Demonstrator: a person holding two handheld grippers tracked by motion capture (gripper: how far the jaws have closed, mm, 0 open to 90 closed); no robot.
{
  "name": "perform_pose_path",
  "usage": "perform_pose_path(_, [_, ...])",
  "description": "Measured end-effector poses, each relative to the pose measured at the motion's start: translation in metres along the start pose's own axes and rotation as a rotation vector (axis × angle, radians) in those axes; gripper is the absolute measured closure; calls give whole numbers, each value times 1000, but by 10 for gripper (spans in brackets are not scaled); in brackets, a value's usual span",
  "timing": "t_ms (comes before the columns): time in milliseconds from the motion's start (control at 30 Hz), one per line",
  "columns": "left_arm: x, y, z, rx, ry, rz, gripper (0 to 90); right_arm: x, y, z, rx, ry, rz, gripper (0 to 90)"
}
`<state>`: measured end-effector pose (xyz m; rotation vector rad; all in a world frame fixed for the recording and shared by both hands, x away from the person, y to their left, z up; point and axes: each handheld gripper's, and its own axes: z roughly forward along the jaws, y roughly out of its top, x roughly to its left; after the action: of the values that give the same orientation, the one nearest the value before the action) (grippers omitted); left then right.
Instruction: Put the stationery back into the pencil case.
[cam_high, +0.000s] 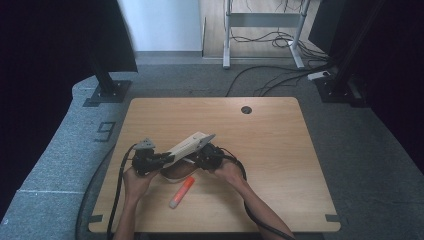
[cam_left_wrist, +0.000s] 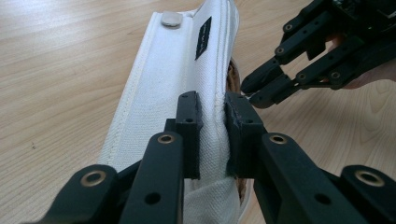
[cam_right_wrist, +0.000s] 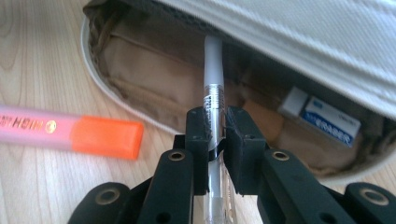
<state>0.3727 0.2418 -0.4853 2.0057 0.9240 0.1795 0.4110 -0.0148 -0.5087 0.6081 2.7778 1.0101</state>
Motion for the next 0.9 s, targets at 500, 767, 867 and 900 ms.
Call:
perform_pose_path(500, [0,0,1,1,-6,0,768,2,17,24,-17,-2,-21,782])
perform_pose_path(767, [0,0,2,3,-7,2,768,5,24,36,-16,0,-40,772])
perform_pose_path(867, [1,0,2,2,-9,0,768,4,22,36,-24,4,-23,719])
perform_pose_path(900, [1,0,2,2,-10,1,768,3,21,35,-29,5,-18,708])
